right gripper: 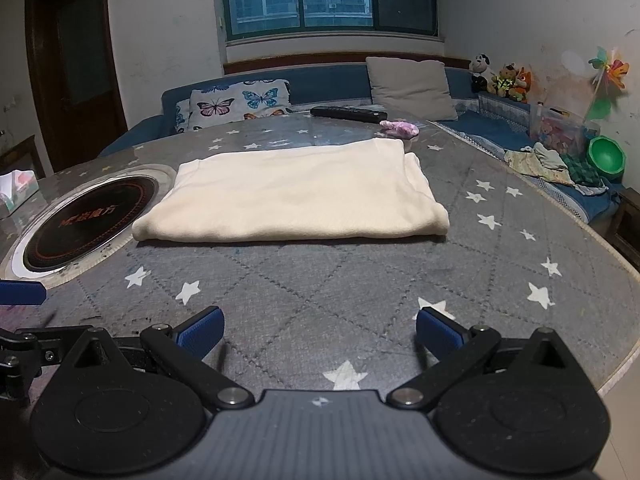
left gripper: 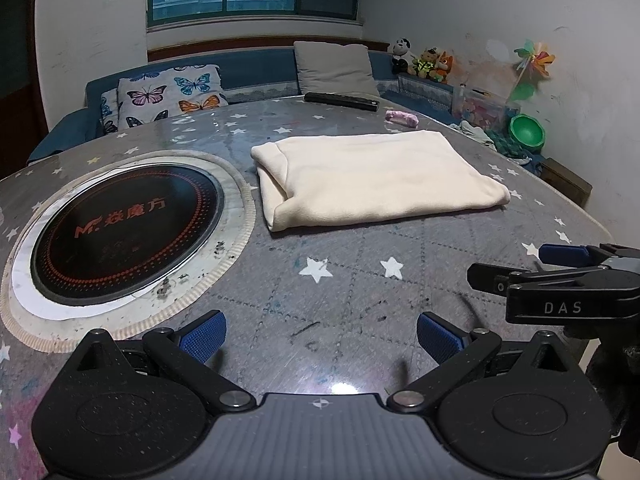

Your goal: Fold clothes

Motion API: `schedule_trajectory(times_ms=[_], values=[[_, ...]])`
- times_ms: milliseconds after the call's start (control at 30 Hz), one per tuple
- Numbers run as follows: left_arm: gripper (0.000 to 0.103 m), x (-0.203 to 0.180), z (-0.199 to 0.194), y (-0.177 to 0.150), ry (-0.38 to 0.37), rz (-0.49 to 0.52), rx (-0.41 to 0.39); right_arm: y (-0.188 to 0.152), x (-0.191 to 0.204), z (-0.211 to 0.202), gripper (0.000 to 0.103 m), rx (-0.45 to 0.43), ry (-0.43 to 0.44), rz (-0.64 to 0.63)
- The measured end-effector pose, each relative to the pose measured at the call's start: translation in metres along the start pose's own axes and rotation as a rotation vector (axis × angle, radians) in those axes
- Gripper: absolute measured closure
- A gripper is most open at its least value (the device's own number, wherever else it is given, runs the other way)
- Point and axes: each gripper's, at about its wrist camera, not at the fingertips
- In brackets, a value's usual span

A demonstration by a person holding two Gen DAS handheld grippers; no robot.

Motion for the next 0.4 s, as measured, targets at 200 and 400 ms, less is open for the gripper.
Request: schedule_trajectory(times_ms=[200, 400], values=[[0.0, -0.0019, 0.0009, 0.0029, -0.005, 0.005, -0.003, 0.0023, 0.0007, 0.0018, 0.0, 0.0, -0.002, -0.003], [0.0, -0.0028, 0.002, 0.0052, -0.006, 0.009, -0.011, 0.0041, 0.0005, 0.0035, 0.0, 0.001, -0.004, -0.005]])
Point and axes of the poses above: each gripper's, at about its wrist camera, not at the fingertips, and z roughly the way its jaws point, x to its left, y to its top, and after that the axes turned 5 degrees about x, right-handed
